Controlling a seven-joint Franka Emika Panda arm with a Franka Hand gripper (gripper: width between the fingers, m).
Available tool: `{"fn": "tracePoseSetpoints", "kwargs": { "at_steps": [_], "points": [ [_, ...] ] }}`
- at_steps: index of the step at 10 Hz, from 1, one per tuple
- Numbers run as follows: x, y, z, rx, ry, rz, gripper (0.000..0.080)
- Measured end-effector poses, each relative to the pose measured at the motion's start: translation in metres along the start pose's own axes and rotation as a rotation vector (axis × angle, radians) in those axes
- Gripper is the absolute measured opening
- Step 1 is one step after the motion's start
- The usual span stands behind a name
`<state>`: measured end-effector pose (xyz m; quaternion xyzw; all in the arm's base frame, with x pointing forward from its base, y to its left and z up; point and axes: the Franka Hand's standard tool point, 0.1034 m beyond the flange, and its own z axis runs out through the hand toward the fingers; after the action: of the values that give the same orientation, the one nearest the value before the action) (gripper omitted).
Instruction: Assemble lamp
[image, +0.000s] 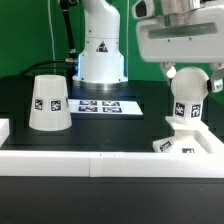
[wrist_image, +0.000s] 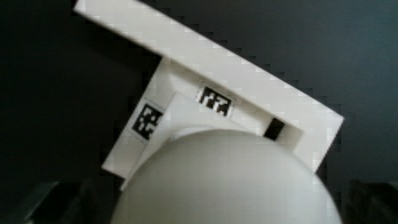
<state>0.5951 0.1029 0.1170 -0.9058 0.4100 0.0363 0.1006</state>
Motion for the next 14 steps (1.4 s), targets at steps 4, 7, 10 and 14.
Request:
{"fn": "tracePoseSetpoints", "kwargs": {
  "at_steps": [4,7,10,14],
  "points": [
    [0.0028,0.0023,-0.0006,-0.046,0.025,-0.47,0.0699],
    [0.0038,0.0031,-0.0007,-0.05,0.021,-0.65,0.0699],
    [0.0044,-0.0026,0.0007,-0.079,0.072,-1.015,0.0699],
    [-0.0032,-0.0064,0.0055,-0.113,0.062,-1.344,0.0699]
  ]
}}
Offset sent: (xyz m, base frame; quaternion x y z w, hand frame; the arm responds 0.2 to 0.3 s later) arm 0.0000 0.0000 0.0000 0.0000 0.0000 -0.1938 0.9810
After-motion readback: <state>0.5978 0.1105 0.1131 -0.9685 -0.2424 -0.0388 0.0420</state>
